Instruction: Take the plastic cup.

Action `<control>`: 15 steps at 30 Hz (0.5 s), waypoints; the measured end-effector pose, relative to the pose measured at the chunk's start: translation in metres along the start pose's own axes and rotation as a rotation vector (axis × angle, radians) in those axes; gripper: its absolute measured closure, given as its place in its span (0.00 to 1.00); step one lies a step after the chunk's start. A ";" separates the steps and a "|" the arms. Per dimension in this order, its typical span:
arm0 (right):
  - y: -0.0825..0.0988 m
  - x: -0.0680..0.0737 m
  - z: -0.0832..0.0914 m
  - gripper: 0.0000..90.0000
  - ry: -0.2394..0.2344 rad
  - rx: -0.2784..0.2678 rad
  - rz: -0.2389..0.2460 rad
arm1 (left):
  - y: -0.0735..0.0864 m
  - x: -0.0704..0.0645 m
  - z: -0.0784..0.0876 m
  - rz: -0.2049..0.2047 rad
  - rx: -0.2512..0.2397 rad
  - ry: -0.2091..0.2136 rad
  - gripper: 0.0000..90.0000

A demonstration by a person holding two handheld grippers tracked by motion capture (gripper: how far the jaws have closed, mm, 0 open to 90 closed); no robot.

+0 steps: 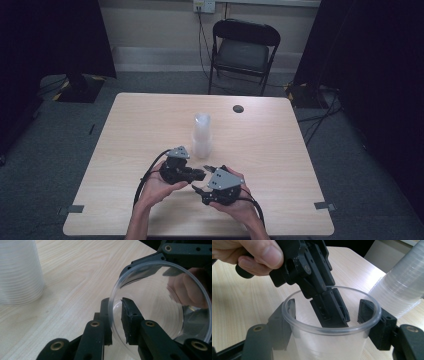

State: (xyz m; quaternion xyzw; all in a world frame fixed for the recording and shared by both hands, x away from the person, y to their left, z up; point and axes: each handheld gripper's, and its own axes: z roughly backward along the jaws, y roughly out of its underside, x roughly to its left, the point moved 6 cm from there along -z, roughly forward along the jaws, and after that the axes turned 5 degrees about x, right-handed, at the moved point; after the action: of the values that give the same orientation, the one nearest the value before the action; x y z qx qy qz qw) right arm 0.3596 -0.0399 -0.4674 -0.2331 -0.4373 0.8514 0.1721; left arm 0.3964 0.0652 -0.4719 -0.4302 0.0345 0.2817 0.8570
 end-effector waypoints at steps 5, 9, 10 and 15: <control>0.002 -0.002 -0.001 0.34 0.008 0.007 -0.010 | 0.001 0.000 -0.001 0.014 -0.010 0.014 0.83; 0.003 -0.003 -0.001 0.34 0.016 0.012 -0.024 | 0.001 0.001 0.001 0.014 -0.027 0.002 0.80; 0.003 -0.004 -0.001 0.34 0.022 0.015 -0.027 | 0.001 0.001 0.001 0.013 -0.033 0.002 0.78; 0.005 -0.007 0.000 0.34 0.028 0.017 -0.038 | -0.001 0.001 0.005 0.022 -0.073 0.008 0.74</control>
State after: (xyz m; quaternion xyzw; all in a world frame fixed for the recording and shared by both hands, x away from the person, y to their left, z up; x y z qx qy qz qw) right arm 0.3655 -0.0461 -0.4699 -0.2350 -0.4321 0.8482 0.1963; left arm 0.3968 0.0686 -0.4687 -0.4621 0.0325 0.2904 0.8373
